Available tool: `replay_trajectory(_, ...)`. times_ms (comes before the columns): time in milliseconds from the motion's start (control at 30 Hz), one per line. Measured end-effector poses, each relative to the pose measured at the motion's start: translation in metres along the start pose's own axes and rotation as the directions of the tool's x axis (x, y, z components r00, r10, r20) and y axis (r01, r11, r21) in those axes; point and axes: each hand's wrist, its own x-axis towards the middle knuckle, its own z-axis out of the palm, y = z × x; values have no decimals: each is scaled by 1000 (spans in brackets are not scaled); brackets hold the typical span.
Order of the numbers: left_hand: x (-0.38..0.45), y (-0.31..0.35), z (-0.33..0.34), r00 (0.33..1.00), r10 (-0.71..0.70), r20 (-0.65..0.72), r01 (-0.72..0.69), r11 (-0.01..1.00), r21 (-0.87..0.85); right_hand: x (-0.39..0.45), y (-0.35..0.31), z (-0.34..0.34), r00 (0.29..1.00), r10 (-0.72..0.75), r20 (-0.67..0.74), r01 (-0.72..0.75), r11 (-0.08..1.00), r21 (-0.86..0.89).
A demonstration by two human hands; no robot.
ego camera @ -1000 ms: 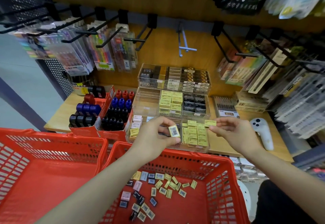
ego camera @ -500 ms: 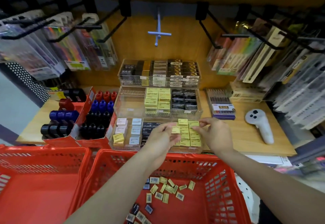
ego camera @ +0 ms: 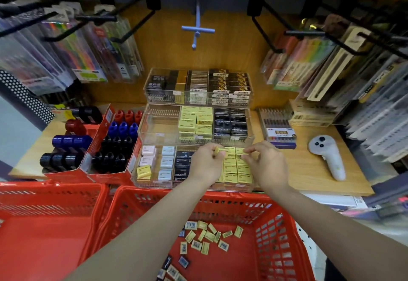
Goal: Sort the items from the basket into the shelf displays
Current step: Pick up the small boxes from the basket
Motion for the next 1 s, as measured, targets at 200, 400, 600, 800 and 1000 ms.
replay_trajectory(200,3,-4,0,997,-62,-39,59,994,-95,-1,-4,-6,984,-168,65,157,977,145)
replay_trajectory(400,-5,-6,-7,988,-129,87,152,925,-349,-6,-19,-13,932,-338,131,244,852,462)
replay_trajectory(600,-8,-5,-10,1000,24,1,-24,994,-105,-6,-17,-20,934,-346,89,310,910,276)
replay_trajectory(800,-11,-19,-19,929,340,147,-359,727,586,-9,-12,-12,946,-286,154,273,957,100)
replay_trajectory(1000,-7,-27,-15,922,299,248,-387,664,640,-10,-17,-1,958,-258,128,248,965,86)
